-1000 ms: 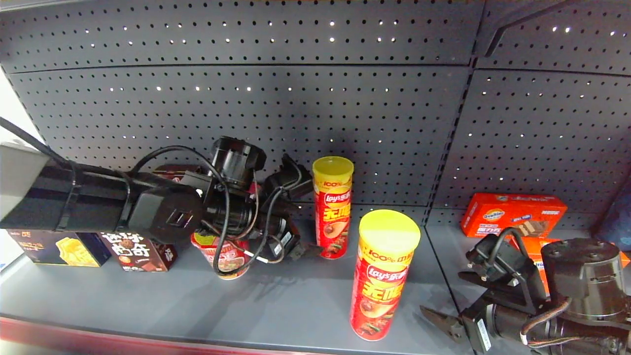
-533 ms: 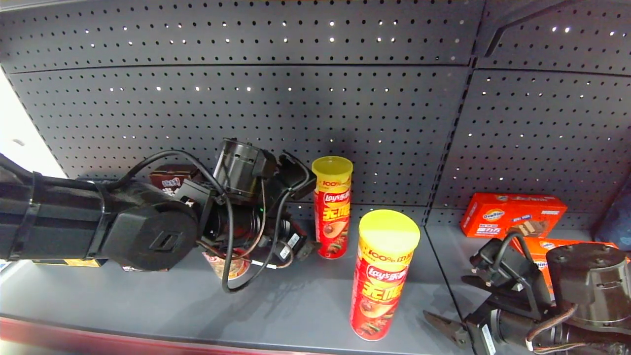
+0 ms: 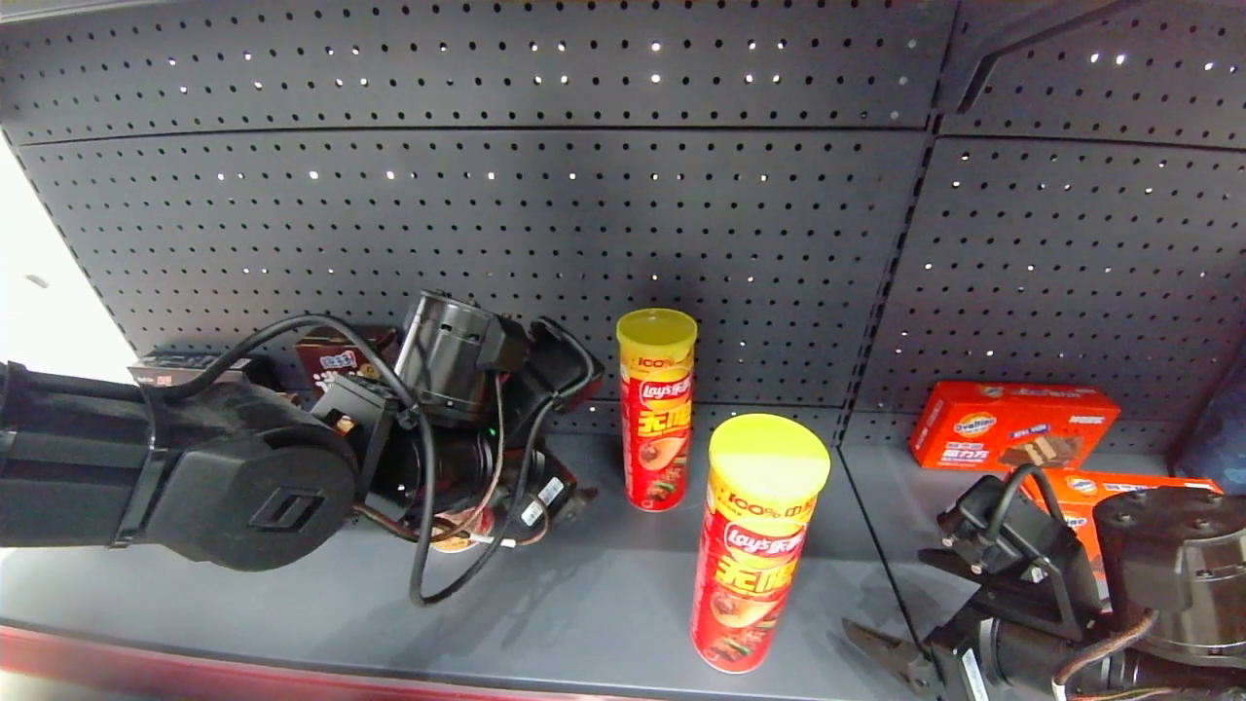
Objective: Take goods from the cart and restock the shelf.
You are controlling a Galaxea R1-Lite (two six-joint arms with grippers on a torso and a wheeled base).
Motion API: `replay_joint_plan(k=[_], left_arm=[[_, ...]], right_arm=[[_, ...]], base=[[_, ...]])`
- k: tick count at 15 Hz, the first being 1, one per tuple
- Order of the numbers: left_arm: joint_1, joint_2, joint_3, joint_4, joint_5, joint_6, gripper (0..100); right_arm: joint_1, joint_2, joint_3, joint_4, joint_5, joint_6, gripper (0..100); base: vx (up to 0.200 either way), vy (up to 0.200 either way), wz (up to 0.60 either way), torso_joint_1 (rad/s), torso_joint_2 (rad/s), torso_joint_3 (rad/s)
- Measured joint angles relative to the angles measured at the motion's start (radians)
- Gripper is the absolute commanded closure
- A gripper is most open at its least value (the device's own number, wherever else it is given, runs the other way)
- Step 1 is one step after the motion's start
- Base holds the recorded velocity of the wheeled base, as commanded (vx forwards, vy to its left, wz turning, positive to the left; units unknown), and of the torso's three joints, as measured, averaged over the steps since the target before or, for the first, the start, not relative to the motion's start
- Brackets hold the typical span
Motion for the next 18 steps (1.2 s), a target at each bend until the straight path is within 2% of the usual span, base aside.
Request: replay_joint_plan(k=[2,5,8,12,18], left_arm=[[0.002,0.014,0.001,-0.1,0.071,0.0,0],[0.005,0.049,0.002,-0.172,0.113,0.0,0],[0.005,0.077,-0.002,-0.174,0.118,-0.002,0],[0.005,0.136,-0.011,-0.281,0.13,-0.003,0],[0.002,0.187,-0.05,-0.287,0.131,-0.002,0]], right_arm=[[0.0,-0.003,0.001,0.0,-0.001,0.0,0],[0.0,-0.005,0.001,0.001,0.0,0.0,0],[0.0,-0.005,0.0,0.001,0.0,0.0,0],[0.0,-0.005,-0.001,0.0,0.0,0.0,0],[0.0,0.0,-0.003,0.0,0.003,0.0,0]], base=[[0.0,0.0,0.0,0.0,0.0,0.0],[0.0,0.0,0.0,0.0,0.0,0.0],[0.0,0.0,0.0,0.0,0.0,0.0],[0.0,0.0,0.0,0.0,0.0,0.0],[0.0,0.0,0.0,0.0,0.0,0.0]])
